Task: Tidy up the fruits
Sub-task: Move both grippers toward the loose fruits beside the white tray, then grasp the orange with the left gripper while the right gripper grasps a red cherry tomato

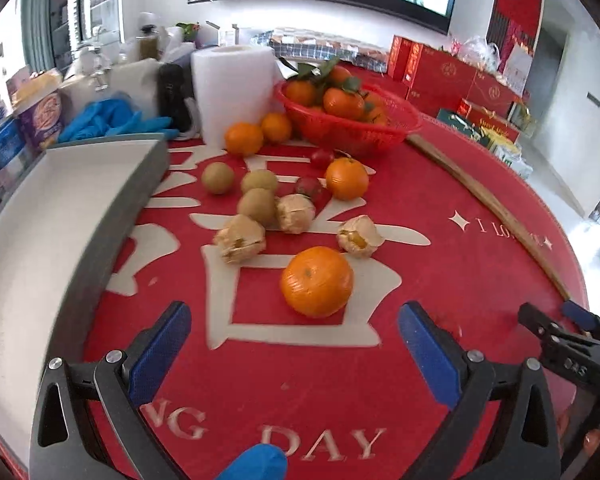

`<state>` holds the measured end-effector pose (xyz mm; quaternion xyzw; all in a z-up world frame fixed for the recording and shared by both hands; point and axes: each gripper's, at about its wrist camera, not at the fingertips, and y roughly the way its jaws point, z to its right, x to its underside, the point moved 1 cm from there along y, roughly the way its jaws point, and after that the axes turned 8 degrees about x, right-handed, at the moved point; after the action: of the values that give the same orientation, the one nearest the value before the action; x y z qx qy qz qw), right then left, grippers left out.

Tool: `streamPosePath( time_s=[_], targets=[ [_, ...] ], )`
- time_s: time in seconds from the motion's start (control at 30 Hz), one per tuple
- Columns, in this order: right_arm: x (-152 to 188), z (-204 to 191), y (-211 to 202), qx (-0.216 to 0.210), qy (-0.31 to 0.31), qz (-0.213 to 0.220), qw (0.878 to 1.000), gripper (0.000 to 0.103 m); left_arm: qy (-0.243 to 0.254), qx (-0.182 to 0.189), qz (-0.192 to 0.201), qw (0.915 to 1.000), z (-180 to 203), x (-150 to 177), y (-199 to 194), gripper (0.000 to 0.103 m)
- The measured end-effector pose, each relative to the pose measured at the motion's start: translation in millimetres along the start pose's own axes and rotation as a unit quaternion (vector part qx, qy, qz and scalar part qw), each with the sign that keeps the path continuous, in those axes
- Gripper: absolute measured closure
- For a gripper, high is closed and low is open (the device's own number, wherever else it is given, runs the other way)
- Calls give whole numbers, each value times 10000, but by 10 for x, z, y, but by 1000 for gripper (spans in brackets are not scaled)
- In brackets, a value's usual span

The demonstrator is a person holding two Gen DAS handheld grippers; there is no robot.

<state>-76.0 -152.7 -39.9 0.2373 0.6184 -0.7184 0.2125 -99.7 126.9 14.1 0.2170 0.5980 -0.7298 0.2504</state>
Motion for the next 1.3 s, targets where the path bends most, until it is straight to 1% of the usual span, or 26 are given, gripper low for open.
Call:
streamPosePath(
  time_s=[0.07,0.13,0.17,0.33,0.4,0.47,0.5,0.53,0.6,0.63,0.67,0.7,0.73,0.77,0.8,0.83,0.9,0.97,1.0,1.07,1.1,1.13,1.17,1.2,1.3],
  targets=[
    [0,0,0,0,0,0,10000,0,45,-41,-81,9999,56,8,74,0],
    [1,1,-1,1,-2,0,10000,0,39,-166,-253,9995,82,36,174,0],
    [1,0,-1,1,-1,-1,10000,0,115,-383,-255,9989,108,40,213,0],
    [4,0,-3,13,3,-4,10000,0,5,-467,-282,9985,126,58,245,0],
    [-9,44,-25,4,-19,-18,10000,0,-45,-488,-373,9981,131,14,262,0],
    [42,9,-65,-147,-167,-5,9998,0,-82,-479,-490,9976,142,-25,259,0],
    [77,-55,-104,-329,-342,18,9989,0,-87,-467,-505,9976,136,-47,266,1],
    [130,-162,-170,-640,-571,66,9963,0,-72,-464,-471,9978,139,-53,266,3],
    [233,-315,-322,-1083,-963,238,9892,0,-33,-463,-386,9982,146,-54,251,10],
    [286,-447,-399,-1183,-1277,338,9841,0,-17,-456,-362,9983,149,-61,243,15],
    [333,-610,-471,-1176,-1668,476,9778,0,-1,-447,-341,9984,145,-70,231,26],
    [374,-753,-520,-1078,-1958,637,9726,0,18,-441,-314,9985,133,-81,208,35],
    [406,-880,-551,-944,-2193,786,9679,0,18,-417,-303,9987,104,-89,181,54],
    [429,-999,-552,-847,-2399,831,9635,0,-11,-407,-311,9987,70,-93,161,64],
    [425,-1070,-566,-851,-2442,899,9618,0,-107,-404,-330,9986,-1,-89,137,64],
    [395,-1125,-564,-962,-2466,843,9606,0,-184,-370,-306,9987,-45,-79,103,64],
    [339,-1171,-482,-1305,-2389,523,9608,0,-425,-265,-269,9984,-199,-40,21,64],
    [254,-1202,-402,-1555,-2208,225,9626,0,-524,-238,-244,9980,-276,-2,-42,64],
    [237,-1231,-408,-1514,-2163,254,9642,4,-529,-243,-224,9980,-294,20,-69,64],
    [205,-1260,-414,-1483,-2123,287,9655,16,-530,-230,-187,9982,-324,66,-115,64],
    [188,-1270,-431,-1481,-2111,313,9657,30,-534,-218,-176,9982,-332,83,-134,64],
    [179,-1286,-454,-1493,-2115,335,9653,49,-539,-184,-157,9983,-338,97,-158,64],
    [163,-1303,-459,-1498,-2125,350,9650,60,-530,-143,-140,9984,-343,107,-175,64],
    [157,-1320,-473,-1497,-2126,363,9649,79,-515,-105,-119,9985,-345,116,-195,64],
    [146,-1366,-462,-1478,-2098,351,9659,80,-421,29,33,9991,-332,151,-321,64]
  ],
)
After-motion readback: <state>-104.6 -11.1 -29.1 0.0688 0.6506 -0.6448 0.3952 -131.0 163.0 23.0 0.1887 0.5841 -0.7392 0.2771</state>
